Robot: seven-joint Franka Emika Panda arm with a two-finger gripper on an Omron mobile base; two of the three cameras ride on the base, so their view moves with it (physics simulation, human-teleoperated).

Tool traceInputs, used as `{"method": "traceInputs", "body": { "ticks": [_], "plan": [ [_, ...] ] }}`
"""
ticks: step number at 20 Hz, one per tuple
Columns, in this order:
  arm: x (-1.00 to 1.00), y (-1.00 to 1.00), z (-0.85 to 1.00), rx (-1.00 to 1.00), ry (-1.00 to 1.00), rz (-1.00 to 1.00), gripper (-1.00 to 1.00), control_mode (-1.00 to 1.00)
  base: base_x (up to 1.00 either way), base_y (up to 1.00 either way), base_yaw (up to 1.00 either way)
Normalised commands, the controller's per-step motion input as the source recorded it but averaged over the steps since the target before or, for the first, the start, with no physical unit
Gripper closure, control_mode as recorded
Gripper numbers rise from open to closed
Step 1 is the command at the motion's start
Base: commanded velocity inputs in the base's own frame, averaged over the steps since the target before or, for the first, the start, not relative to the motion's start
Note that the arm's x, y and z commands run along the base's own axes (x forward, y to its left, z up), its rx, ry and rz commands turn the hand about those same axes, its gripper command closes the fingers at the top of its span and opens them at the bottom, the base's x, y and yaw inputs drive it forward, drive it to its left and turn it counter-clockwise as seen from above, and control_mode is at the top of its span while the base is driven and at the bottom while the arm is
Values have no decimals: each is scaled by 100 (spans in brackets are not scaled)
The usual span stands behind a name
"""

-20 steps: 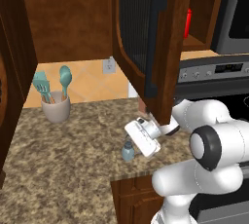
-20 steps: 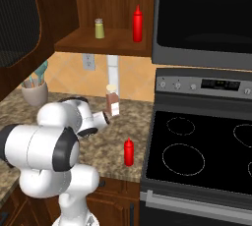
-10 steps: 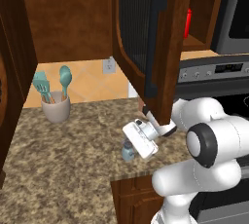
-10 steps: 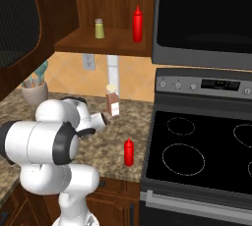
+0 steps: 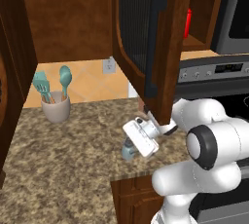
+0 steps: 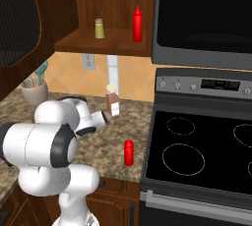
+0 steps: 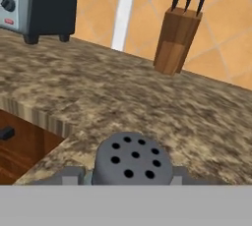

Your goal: Put the shaker and condiment bottle from the counter next to their counterparts in the cabinet.

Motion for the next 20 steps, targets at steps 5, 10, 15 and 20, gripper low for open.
{"method": "traceInputs", "body": {
  "ticks": [5, 10, 15, 20],
  "plan": [
    [0, 0, 47, 0, 0, -7, 100, -100, 0, 0, 0],
    [0, 0, 46, 0, 0, -15, 100, -100, 0, 0, 0],
    [0, 0, 45, 0, 0, -27, 100, -100, 0, 0, 0],
    [0, 0, 40, 0, 0, -26, 100, -100, 0, 0, 0]
  ]
}}
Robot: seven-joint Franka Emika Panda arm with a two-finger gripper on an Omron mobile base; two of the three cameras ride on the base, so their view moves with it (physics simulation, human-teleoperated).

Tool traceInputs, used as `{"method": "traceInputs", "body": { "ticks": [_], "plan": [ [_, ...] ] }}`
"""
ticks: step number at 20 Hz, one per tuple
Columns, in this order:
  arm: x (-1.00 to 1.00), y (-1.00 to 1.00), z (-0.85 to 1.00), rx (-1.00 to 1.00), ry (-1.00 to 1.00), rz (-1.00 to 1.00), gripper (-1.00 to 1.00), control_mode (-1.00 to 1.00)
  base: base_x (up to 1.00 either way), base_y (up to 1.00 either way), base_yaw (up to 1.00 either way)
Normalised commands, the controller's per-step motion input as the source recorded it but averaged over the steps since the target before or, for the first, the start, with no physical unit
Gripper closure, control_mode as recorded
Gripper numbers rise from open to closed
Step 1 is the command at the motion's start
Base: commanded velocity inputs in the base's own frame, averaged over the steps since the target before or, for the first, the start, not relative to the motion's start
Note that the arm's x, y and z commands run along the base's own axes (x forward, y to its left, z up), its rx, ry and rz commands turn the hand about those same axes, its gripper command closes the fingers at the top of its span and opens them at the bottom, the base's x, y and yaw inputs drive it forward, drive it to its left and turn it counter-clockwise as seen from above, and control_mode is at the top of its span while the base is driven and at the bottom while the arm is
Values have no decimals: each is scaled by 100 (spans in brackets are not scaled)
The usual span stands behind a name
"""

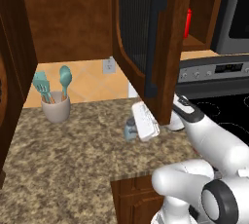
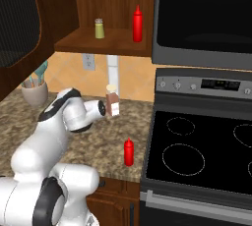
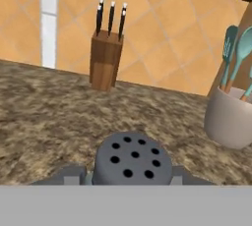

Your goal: Put the shaker and condiment bottle from the counter next to their counterparts in the cabinet.

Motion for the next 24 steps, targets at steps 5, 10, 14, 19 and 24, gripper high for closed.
{"method": "traceInputs", "body": {
  "ticks": [5, 10, 14, 19, 24],
  "plan": [
    [0, -4, 38, -2, 0, -23, 100, -100, 0, 0, 0],
    [0, -25, 37, 0, 0, -27, 100, -100, 0, 0, 0],
    [0, -47, 29, 0, 0, -26, 100, -100, 0, 0, 0],
    [0, -52, 33, 0, 0, -22, 100, -100, 0, 0, 0],
    [0, -28, 63, 0, 0, -14, 100, -100, 0, 0, 0]
  ]
}}
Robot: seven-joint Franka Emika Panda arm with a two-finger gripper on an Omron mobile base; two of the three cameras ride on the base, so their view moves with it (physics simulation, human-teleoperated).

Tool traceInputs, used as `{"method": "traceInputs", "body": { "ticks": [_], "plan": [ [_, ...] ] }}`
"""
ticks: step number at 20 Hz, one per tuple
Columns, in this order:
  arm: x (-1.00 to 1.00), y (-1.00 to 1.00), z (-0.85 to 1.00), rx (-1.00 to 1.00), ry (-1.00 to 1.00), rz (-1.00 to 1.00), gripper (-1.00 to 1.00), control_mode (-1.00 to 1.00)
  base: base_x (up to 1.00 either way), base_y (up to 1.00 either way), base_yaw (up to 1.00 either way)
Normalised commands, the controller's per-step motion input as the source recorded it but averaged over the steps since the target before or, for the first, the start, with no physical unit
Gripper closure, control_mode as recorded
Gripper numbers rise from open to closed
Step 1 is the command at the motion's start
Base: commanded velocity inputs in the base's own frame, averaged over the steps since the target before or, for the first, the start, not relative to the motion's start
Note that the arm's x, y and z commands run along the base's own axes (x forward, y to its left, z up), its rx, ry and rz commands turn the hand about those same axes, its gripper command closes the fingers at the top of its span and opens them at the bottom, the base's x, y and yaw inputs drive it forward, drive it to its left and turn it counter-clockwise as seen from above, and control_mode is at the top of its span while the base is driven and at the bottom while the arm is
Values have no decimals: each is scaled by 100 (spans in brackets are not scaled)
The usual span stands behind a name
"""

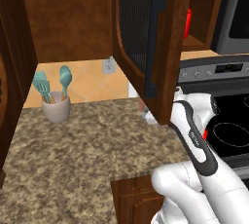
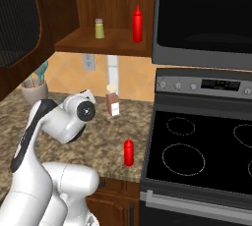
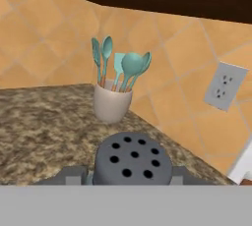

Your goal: Put the shaker and condiment bottle from the counter next to their counterparts in the cabinet.

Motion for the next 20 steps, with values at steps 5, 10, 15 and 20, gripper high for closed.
{"method": "traceInputs", "body": {
  "ticks": [5, 10, 15, 20],
  "plan": [
    [0, -20, 73, 0, 0, -12, 100, -100, 0, 0, 0],
    [0, -35, 72, 0, 0, -16, 100, -100, 0, 0, 0],
    [0, -21, 73, -2, 0, -19, 100, -100, 0, 0, 0],
    [0, -17, 67, -2, 0, -19, 100, -100, 0, 0, 0]
  ]
}}
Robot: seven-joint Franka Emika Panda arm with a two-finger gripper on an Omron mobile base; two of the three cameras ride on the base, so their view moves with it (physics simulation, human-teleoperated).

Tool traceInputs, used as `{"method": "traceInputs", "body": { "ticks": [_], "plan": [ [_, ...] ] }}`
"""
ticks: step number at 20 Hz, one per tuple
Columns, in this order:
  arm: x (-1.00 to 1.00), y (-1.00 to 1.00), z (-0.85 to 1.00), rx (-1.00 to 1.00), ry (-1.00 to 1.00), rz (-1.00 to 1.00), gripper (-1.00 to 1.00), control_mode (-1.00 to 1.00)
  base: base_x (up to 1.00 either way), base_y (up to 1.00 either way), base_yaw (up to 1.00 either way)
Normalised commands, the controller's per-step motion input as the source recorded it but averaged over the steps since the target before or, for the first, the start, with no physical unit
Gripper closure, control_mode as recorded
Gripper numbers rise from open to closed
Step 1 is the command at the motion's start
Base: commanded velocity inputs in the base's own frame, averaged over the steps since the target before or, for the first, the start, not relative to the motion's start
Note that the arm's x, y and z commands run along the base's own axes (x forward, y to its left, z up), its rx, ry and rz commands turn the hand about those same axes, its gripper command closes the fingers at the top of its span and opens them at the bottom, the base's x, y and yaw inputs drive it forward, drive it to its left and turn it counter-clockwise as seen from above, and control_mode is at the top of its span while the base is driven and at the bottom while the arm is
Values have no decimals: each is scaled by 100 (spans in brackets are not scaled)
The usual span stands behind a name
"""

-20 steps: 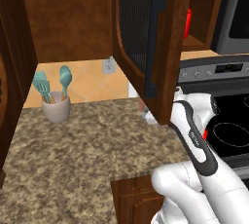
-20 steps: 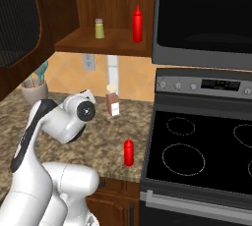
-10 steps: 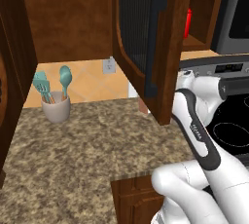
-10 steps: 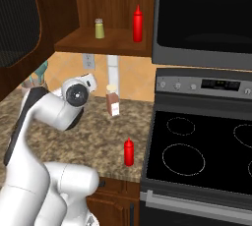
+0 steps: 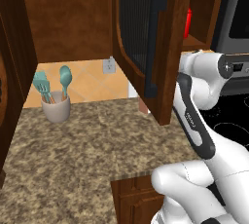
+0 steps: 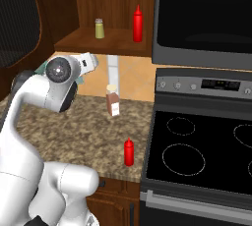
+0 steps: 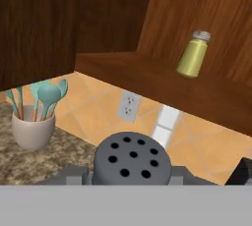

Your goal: Put the shaker and condiment bottle from the counter next to their counterparts in the cabinet.

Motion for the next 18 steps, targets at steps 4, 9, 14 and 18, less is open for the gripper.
{"method": "traceInputs", "body": {
  "ticks": [4, 9, 14, 18],
  "plan": [
    [0, -19, 54, 0, 0, -21, 100, -100, 0, 0, 0],
    [0, 0, 34, 0, -6, -13, 100, -100, 0, 0, 0],
    [0, -11, 52, 1, -2, -15, 100, -100, 0, 0, 0],
    [0, -13, 41, 6, 0, -7, 100, -100, 0, 0, 0]
  ]
}}
